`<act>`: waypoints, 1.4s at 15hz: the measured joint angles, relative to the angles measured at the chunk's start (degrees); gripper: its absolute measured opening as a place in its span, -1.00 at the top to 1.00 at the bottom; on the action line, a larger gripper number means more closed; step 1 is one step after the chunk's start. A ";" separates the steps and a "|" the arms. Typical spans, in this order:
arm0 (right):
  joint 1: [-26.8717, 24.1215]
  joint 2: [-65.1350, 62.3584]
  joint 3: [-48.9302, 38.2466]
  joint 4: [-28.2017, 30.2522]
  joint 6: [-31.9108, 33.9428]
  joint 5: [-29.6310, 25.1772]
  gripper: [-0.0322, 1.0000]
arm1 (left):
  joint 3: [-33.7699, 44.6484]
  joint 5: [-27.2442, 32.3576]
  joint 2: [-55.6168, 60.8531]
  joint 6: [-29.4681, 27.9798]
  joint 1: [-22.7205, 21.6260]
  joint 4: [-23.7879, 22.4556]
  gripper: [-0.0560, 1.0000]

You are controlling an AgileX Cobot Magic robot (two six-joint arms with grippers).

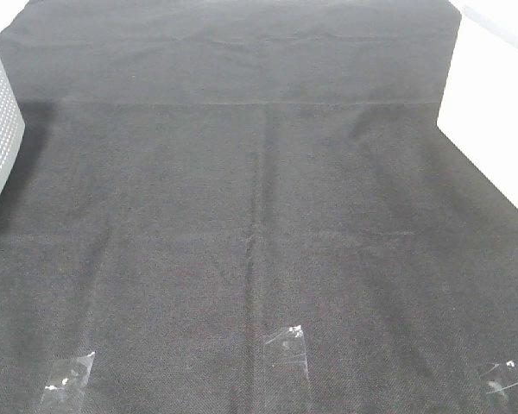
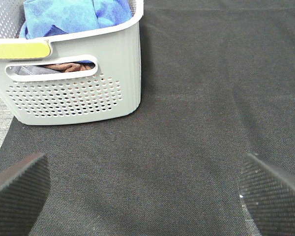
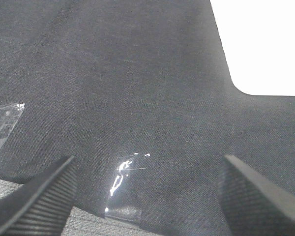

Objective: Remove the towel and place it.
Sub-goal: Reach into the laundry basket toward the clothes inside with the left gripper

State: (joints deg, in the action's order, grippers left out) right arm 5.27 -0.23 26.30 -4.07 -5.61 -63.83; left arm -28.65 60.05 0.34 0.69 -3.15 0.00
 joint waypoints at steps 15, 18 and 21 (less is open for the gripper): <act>0.00 0.00 0.00 0.00 0.00 0.00 -0.53 | 0.00 0.00 0.00 0.00 0.00 0.00 -0.98; 0.00 0.00 0.00 0.00 0.00 0.00 -0.53 | 0.00 0.00 0.00 0.00 0.00 0.00 -0.98; 0.00 0.00 0.00 0.00 0.00 0.00 -0.53 | 0.00 0.00 0.00 0.00 0.00 0.00 -0.98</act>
State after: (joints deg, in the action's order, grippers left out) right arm 5.27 -0.23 26.30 -4.07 -5.61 -63.83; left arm -28.65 60.05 0.34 0.69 -3.15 0.00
